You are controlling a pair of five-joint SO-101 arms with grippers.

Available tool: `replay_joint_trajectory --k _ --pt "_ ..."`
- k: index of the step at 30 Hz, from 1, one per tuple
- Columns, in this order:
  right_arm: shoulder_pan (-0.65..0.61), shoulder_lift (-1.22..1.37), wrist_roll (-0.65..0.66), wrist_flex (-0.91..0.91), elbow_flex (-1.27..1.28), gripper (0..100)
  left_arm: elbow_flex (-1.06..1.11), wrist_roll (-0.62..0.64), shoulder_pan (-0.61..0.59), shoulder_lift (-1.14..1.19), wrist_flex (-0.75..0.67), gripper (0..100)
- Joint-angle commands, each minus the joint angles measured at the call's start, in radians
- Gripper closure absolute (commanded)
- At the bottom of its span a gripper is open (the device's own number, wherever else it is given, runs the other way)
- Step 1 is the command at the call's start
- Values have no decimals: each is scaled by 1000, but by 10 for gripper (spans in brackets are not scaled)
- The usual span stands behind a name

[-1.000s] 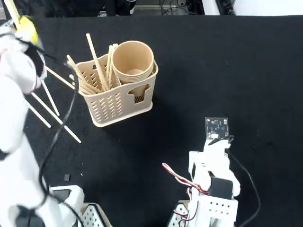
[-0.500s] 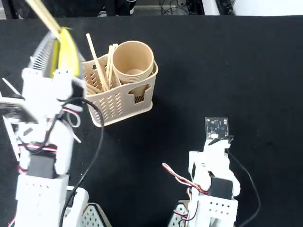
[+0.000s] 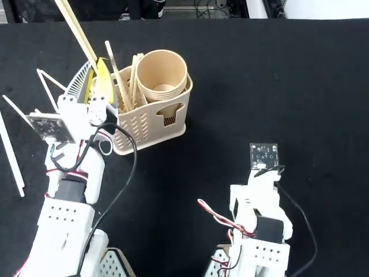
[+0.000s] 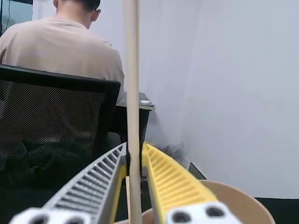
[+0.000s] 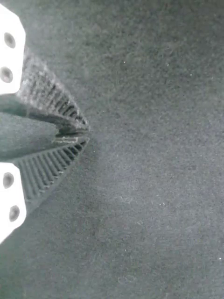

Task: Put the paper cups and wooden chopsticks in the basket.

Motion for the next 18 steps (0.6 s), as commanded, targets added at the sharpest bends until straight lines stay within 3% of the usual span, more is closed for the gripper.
replay_joint_trajectory --k 1,5,10,13,18 --pt "-11 -67 -3 3 -8 985 4 12 -8 15 -32 971" --pt "-11 -67 -3 3 -8 985 25 12 -7 46 -31 965" --pt "-11 -67 -3 3 -8 985 47 94 -12 40 15 823" --pt "-11 -67 -3 3 -8 985 -50 117 -39 20 187 815" --pt "-11 -67 -3 3 -8 985 -337 117 -143 -2 614 815"
